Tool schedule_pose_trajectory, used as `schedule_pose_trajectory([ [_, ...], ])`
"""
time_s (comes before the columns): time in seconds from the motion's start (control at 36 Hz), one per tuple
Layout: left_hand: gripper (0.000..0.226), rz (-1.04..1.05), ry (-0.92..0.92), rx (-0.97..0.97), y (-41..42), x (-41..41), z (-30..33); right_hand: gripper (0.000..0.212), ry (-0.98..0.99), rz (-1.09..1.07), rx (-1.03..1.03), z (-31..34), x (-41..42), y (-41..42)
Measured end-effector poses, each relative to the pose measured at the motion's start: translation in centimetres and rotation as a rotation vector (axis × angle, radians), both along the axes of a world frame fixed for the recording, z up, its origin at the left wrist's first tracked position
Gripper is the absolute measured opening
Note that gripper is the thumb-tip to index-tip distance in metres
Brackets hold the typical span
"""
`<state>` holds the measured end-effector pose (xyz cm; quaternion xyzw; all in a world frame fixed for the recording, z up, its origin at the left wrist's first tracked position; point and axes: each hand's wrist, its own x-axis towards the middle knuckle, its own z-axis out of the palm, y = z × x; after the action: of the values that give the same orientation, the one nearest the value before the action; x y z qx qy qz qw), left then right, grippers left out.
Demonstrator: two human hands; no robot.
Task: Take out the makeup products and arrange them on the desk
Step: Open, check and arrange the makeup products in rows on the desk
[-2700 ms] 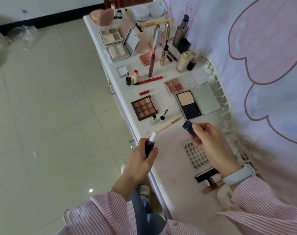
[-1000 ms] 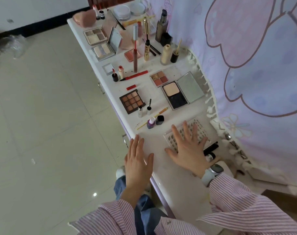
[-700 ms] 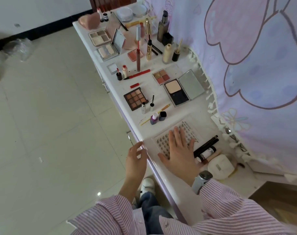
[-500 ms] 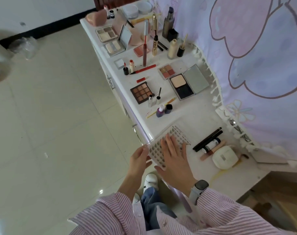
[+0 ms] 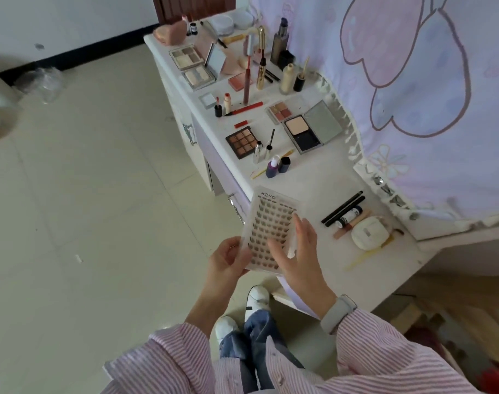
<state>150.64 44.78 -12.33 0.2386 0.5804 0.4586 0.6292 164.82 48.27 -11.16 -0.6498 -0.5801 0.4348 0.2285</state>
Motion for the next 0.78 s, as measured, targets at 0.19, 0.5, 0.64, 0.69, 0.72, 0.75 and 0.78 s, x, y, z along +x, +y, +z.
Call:
schedule_pose_trajectory([
  [0.19,0.044,-0.25,0.165,0.233,0.0,0.6,3.4,0.126,0.141,-0.041,-0.147,2.8,-1.9,2.5],
  [0.5,0.079,-0.039,-0.325,0.053,2.2,1.4,5.8,0.08,0.352,0.429,-0.074,7.0,1.0,4.5],
  [0.64,0.084,-0.071,-0.404,0.196,3.1,3.9,6.9,0.044,0.288,0.66,-0.011,9.0,2.0,4.2],
  [0.69,0.091,-0.015,-0.387,0.188,3.3,4.6,6.9,0.043,0.275,0.699,-0.006,9.8,2.8,4.5],
  [0.72,0.094,0.01,-0.377,0.184,3.3,4.8,6.9,0.041,0.278,0.717,-0.002,10.3,3.1,4.7],
  [0.75,0.097,0.03,-0.371,0.177,3.2,5.1,7.0,0.038,0.282,0.736,0.0,10.7,3.4,4.8],
  [0.78,0.1,0.045,-0.37,0.169,3.2,5.3,7.2,0.035,0.285,0.754,-0.015,11.0,3.8,5.0],
])
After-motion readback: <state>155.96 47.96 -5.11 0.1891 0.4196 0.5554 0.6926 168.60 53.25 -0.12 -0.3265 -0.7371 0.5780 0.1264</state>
